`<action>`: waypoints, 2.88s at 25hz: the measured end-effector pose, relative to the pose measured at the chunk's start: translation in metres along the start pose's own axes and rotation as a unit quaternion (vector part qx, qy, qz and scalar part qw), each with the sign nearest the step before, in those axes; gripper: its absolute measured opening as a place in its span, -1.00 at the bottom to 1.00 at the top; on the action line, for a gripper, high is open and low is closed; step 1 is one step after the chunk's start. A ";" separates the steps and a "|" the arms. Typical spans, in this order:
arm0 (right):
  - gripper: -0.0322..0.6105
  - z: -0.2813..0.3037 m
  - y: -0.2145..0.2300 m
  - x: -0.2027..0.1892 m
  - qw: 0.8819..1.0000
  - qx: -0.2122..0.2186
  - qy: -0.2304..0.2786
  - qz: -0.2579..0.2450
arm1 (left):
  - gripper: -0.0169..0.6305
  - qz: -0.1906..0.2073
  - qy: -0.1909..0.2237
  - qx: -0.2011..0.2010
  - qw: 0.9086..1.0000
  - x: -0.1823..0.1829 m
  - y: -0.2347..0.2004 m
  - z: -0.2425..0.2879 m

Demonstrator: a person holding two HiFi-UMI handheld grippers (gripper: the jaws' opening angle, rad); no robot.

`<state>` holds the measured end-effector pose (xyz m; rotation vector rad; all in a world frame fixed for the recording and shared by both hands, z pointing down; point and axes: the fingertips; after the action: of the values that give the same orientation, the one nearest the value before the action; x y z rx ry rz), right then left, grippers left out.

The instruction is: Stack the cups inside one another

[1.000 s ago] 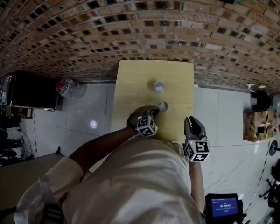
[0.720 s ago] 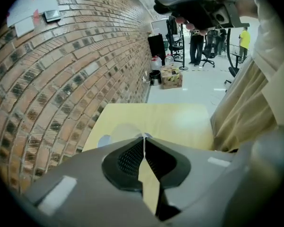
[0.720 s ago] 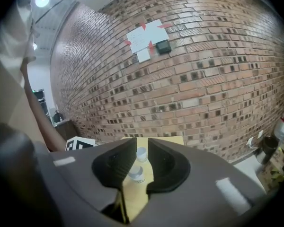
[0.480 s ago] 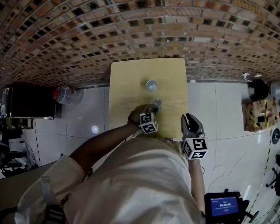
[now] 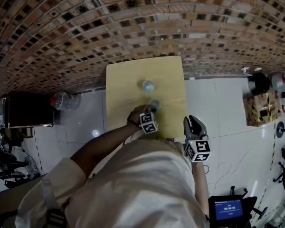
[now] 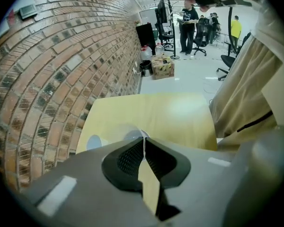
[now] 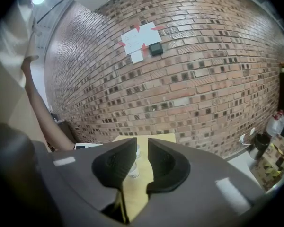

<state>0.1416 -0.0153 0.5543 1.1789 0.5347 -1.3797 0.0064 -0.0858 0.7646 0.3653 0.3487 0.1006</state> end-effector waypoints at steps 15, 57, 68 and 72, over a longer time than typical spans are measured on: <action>-0.69 -0.010 0.008 -0.011 1.000 -0.014 -0.011 0.012 | -0.84 0.007 -0.018 -0.018 1.000 -0.007 0.008 0.019; -0.69 0.042 -0.009 -0.006 0.996 0.075 -0.048 -0.019 | -0.43 -0.372 0.067 0.086 0.922 -0.042 -0.047 -0.090; -0.69 0.074 -0.028 0.006 0.984 0.156 -0.061 -0.067 | -0.43 -0.517 0.136 0.153 0.831 -0.038 -0.085 -0.157; -0.69 0.078 -0.031 0.009 0.978 0.179 -0.068 -0.081 | -0.43 -0.553 0.150 0.164 0.803 -0.034 -0.085 -0.172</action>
<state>0.0891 -0.0798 0.5667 1.3352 0.2955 -1.7352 -0.0834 -0.1129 0.5935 0.4385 0.8553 -1.0853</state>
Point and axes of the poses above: the fingertips, and each gripper's own axes: z forward along the fingers, y to its right, x out of its top, and after that the axes turned 6 degrees about x, right-handed
